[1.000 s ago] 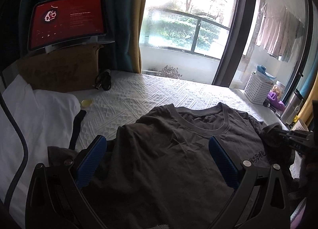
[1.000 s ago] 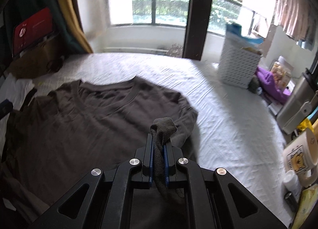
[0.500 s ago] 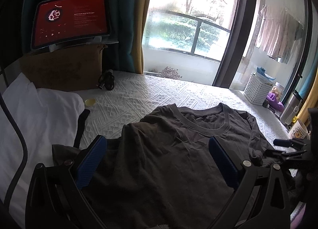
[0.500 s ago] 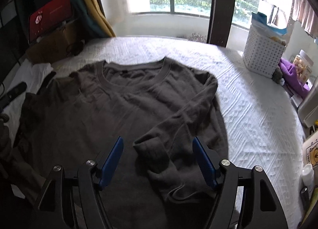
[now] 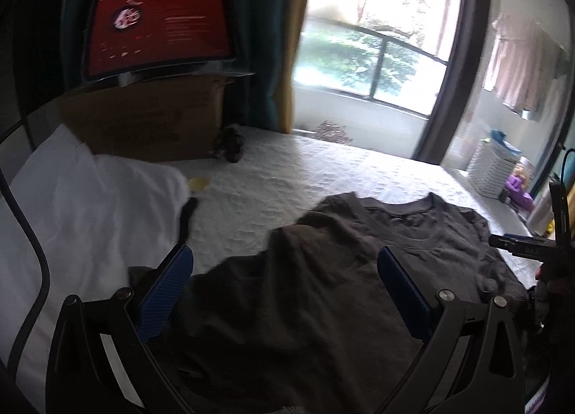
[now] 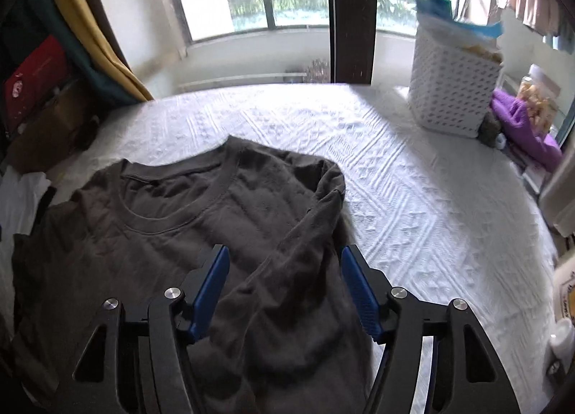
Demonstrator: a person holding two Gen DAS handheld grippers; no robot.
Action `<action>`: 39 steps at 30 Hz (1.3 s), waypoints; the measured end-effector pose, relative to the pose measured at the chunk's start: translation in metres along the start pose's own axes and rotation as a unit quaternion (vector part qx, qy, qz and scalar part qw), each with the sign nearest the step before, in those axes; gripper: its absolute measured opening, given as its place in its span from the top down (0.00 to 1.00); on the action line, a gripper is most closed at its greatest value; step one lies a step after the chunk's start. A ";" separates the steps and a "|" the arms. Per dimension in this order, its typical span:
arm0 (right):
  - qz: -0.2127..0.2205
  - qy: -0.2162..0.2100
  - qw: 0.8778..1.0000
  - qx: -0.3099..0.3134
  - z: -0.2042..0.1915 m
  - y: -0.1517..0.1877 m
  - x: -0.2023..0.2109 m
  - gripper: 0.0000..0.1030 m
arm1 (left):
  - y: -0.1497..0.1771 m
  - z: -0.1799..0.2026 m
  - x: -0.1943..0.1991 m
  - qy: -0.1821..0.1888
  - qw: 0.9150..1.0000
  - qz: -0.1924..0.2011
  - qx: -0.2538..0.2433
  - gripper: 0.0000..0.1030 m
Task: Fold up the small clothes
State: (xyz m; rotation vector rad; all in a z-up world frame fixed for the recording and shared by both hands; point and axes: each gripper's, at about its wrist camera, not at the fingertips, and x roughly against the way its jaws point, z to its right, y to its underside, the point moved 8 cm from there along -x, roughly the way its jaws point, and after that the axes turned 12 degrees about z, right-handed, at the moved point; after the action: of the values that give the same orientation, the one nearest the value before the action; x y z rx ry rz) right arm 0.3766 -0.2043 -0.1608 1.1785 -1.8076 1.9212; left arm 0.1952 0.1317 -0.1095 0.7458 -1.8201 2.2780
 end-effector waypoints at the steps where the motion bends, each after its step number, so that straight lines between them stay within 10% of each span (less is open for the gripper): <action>1: -0.009 -0.005 1.000 -0.001 -0.001 0.001 -0.007 0.35 | 0.000 -0.006 -0.001 -0.008 1.000 -0.001 0.002 0.02; 8: -0.035 -0.084 0.996 0.023 -0.051 0.005 -0.021 0.35 | 0.004 -0.057 -0.007 -0.061 0.998 -0.024 0.005 0.02; 19: 0.018 -0.029 0.999 0.024 -0.033 -0.009 0.026 0.35 | 0.041 -0.087 -0.015 -0.051 0.993 -0.097 -0.034 0.04; 26: 0.014 -0.024 1.000 0.010 -0.025 0.007 0.031 0.35 | 0.044 -0.084 -0.019 -0.038 0.994 -0.094 -0.035 0.48; 30: 0.016 -0.026 1.000 0.006 -0.026 0.009 0.033 0.35 | 0.044 -0.081 -0.023 -0.028 0.994 -0.096 -0.044 0.95; 39: 0.027 -0.022 0.999 -0.002 -0.016 0.008 0.043 0.35 | 0.009 -0.087 0.001 -0.034 0.998 -0.036 -0.028 0.99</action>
State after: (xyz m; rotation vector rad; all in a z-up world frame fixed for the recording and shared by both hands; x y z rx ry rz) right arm 0.3372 -0.2056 -0.1354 1.1913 -1.8838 1.9349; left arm 0.1656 0.2113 -0.1301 0.8756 -1.8445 2.1735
